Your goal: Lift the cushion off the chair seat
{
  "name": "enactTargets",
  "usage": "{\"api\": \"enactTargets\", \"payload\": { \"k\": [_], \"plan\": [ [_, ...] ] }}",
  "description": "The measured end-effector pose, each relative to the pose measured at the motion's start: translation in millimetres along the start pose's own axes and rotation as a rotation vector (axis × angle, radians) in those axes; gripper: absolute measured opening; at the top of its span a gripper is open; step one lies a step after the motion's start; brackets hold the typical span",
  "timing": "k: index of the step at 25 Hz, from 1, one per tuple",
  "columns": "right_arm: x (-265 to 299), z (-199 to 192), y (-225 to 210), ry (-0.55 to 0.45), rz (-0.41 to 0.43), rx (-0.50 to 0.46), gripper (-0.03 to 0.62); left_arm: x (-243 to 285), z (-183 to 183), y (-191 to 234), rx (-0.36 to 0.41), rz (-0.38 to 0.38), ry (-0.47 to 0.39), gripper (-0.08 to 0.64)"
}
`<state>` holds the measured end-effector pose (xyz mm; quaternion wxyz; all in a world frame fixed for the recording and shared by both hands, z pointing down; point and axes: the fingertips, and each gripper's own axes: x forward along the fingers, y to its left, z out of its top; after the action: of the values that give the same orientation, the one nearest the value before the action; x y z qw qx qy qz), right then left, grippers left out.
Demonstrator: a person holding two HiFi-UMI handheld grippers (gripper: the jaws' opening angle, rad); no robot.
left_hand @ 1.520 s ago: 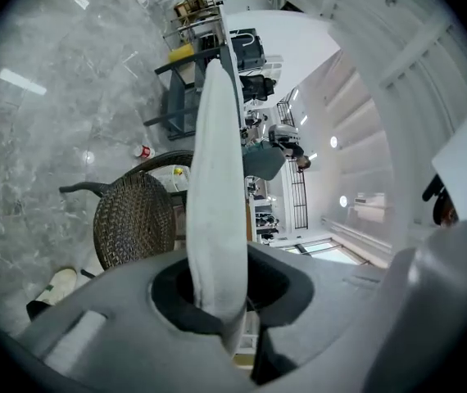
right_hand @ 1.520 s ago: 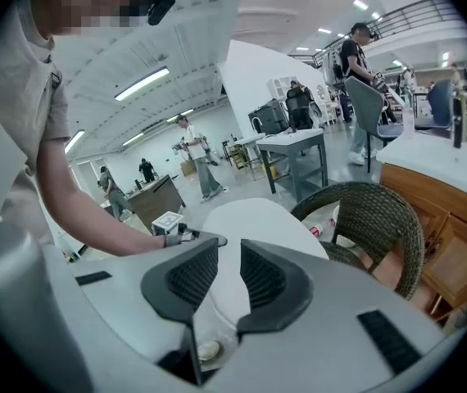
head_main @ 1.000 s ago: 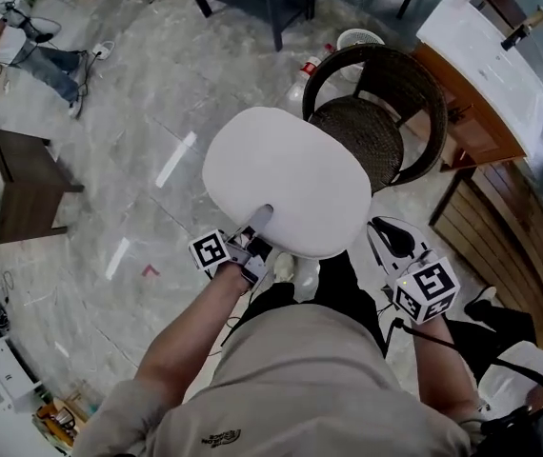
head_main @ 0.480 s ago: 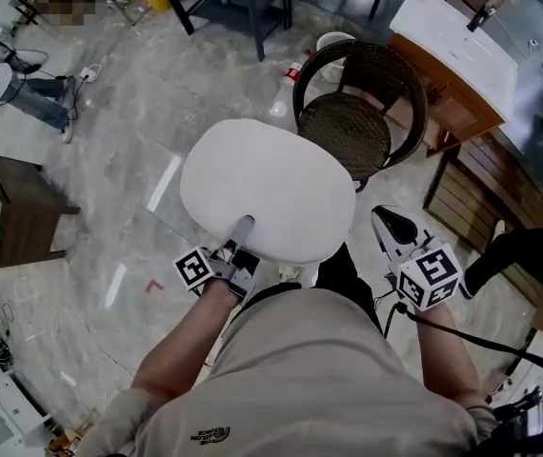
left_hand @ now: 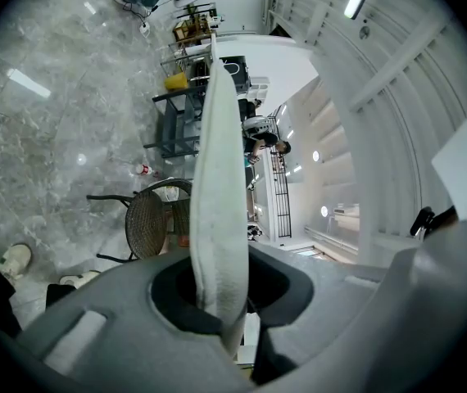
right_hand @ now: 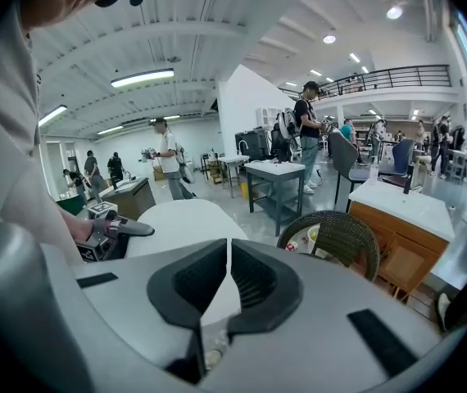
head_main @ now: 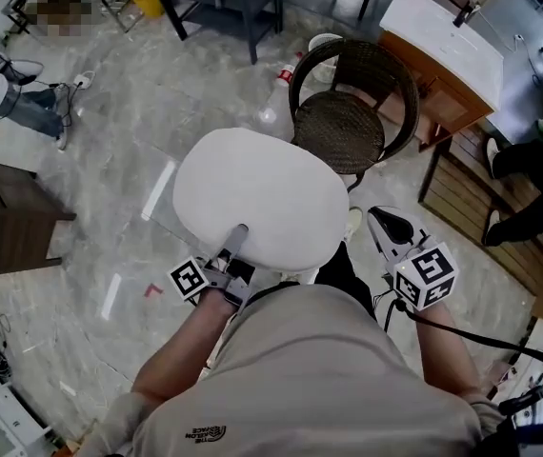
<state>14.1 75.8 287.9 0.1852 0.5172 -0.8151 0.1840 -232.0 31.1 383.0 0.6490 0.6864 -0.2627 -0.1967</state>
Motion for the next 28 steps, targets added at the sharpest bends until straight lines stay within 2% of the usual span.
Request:
{"api": "enactTargets", "payload": {
  "k": [13, 28],
  "plan": [
    [-18, -11, 23, 0.017, -0.04, -0.013, 0.021, -8, -7, -1, -0.005, -0.03, 0.025, 0.054],
    [-26, -18, 18, 0.013, -0.068, 0.01, 0.017, 12, -21, -2, -0.008, -0.05, 0.063, 0.054]
  ]
}}
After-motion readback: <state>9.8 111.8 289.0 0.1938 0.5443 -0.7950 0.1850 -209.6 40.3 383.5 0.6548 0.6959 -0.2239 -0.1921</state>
